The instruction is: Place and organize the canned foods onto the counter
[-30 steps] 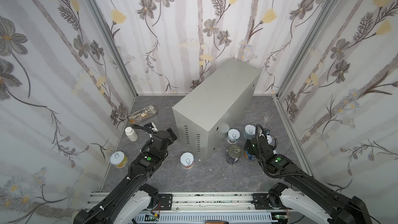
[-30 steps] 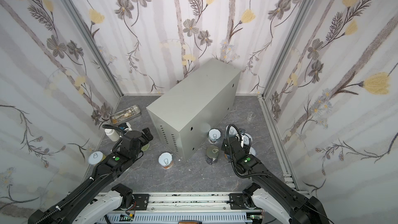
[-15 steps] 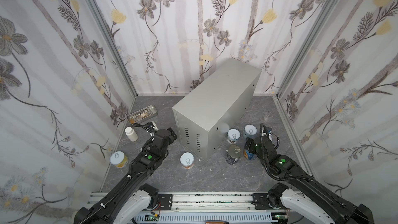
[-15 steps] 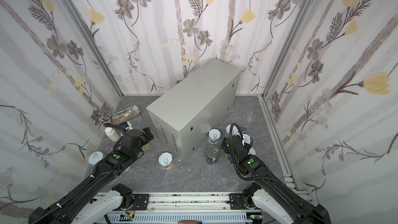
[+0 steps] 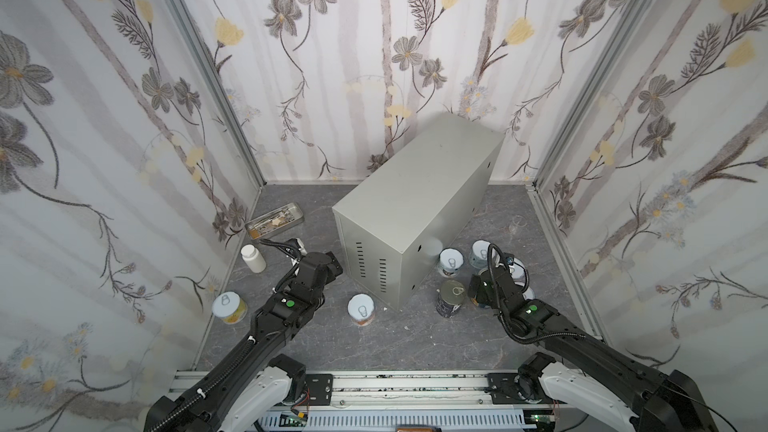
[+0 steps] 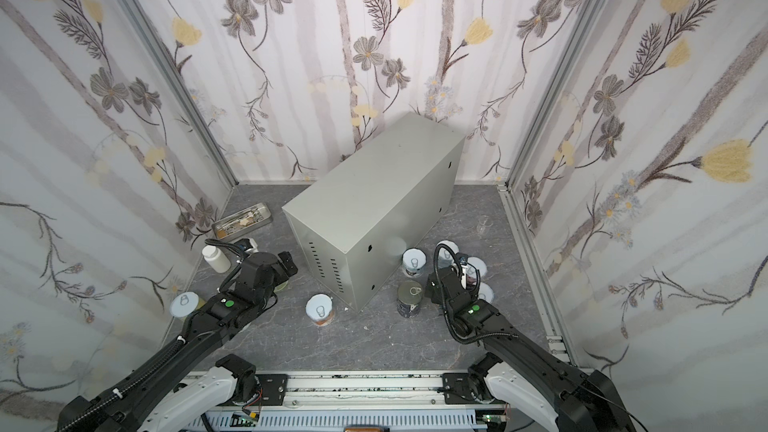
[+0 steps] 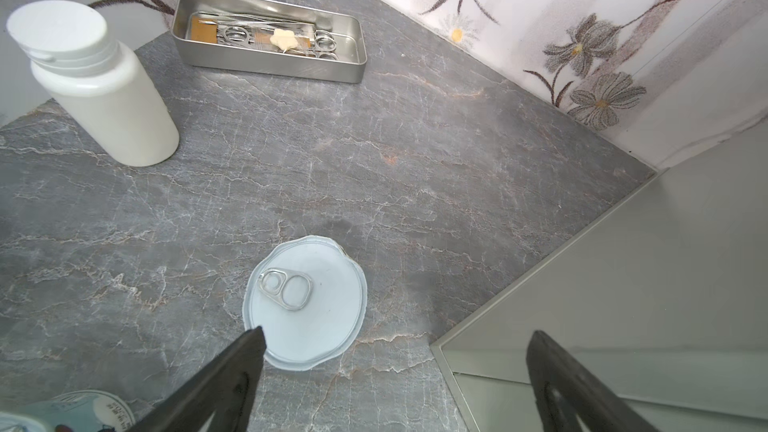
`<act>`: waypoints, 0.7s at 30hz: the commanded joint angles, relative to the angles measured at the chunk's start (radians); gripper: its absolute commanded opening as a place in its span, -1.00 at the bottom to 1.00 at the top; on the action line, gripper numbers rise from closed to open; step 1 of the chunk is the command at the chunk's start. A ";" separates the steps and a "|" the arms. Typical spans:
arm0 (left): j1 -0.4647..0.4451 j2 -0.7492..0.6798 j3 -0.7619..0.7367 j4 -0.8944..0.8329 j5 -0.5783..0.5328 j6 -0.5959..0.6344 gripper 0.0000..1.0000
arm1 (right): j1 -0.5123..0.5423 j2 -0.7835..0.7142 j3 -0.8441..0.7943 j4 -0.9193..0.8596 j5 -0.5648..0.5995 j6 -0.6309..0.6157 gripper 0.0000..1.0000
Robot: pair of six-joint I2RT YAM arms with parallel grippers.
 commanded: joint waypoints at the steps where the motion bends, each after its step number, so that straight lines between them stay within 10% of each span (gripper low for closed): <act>1: 0.001 0.007 0.001 0.006 -0.009 0.016 1.00 | 0.001 0.029 -0.007 0.076 -0.002 0.021 0.99; 21: 0.001 0.029 0.003 0.010 -0.015 0.025 1.00 | 0.038 0.190 -0.057 0.257 0.013 0.105 0.99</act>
